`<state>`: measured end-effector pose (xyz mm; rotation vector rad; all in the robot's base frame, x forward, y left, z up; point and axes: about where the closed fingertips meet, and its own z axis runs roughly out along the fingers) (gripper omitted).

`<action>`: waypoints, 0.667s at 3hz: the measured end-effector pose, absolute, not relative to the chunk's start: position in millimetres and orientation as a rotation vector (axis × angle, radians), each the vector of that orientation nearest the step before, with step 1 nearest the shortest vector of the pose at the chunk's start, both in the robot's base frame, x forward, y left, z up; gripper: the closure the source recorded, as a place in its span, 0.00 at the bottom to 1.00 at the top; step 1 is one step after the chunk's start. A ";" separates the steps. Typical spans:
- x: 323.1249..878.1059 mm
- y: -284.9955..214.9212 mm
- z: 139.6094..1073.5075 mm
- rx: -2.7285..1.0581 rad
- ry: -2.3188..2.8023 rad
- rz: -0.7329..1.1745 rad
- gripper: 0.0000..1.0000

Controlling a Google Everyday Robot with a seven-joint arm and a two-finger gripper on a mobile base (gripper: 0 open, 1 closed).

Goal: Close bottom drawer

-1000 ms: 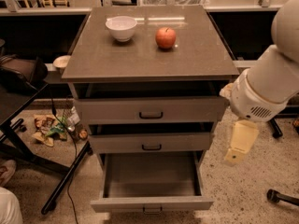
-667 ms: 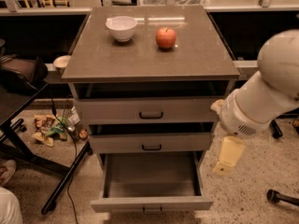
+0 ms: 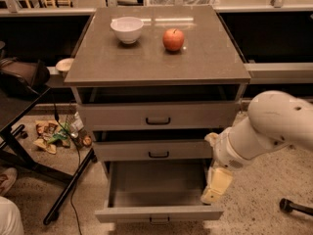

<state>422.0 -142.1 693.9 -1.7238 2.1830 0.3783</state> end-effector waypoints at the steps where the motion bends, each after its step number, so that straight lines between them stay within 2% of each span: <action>1: 423.2 -135.4 636.6 -1.672 2.185 0.521 0.00; 2: 423.2 -135.4 636.4 -1.672 2.185 0.521 0.00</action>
Offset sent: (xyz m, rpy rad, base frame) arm 0.0014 0.0046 -0.0382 0.0618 0.0349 -0.0101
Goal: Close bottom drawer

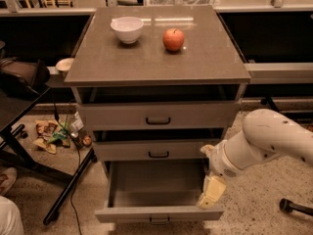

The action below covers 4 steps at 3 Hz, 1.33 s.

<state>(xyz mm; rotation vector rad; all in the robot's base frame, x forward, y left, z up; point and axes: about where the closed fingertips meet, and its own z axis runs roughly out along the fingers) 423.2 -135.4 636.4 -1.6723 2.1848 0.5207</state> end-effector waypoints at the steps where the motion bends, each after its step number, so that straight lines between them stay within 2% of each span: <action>1: 425.2 -127.9 594.6 -1.696 2.196 0.557 0.00; 4: 416.9 -89.0 416.1 -1.680 2.081 0.774 0.00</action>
Offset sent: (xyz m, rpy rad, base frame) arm 0.0079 0.0324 -0.1884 0.0877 0.0816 0.0782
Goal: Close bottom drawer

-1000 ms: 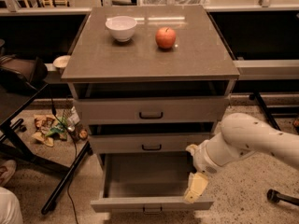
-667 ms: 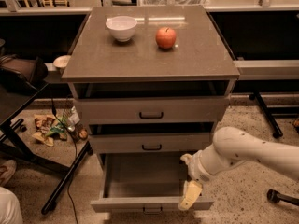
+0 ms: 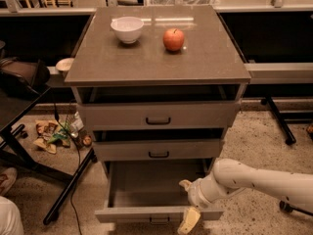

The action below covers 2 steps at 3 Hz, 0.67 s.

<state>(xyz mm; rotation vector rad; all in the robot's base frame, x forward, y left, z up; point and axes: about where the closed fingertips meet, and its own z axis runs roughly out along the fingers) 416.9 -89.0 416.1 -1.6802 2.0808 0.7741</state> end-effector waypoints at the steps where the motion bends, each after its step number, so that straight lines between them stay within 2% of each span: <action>1: 416.9 -89.0 416.1 -1.680 2.081 0.774 0.00; 2: 416.1 -88.1 389.9 -1.743 2.062 0.800 0.00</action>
Offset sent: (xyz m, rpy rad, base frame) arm -0.0001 -0.0011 -0.0786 -0.0256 0.0467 0.1529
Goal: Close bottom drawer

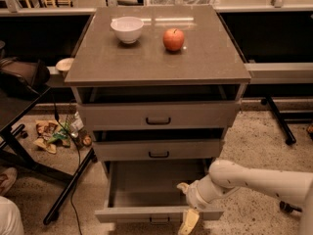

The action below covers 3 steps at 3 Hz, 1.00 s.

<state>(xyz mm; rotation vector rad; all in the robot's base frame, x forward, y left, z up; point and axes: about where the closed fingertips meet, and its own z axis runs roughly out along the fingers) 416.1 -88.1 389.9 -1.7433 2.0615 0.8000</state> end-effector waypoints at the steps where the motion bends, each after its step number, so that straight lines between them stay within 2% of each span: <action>1: 411.2 -94.6 344.3 -1.816 2.008 0.853 0.17; 3: 389.2 -102.2 270.1 -1.886 1.897 0.971 0.64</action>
Offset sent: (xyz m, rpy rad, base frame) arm -0.0248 -0.0190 -0.1299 0.0894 0.0306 0.2122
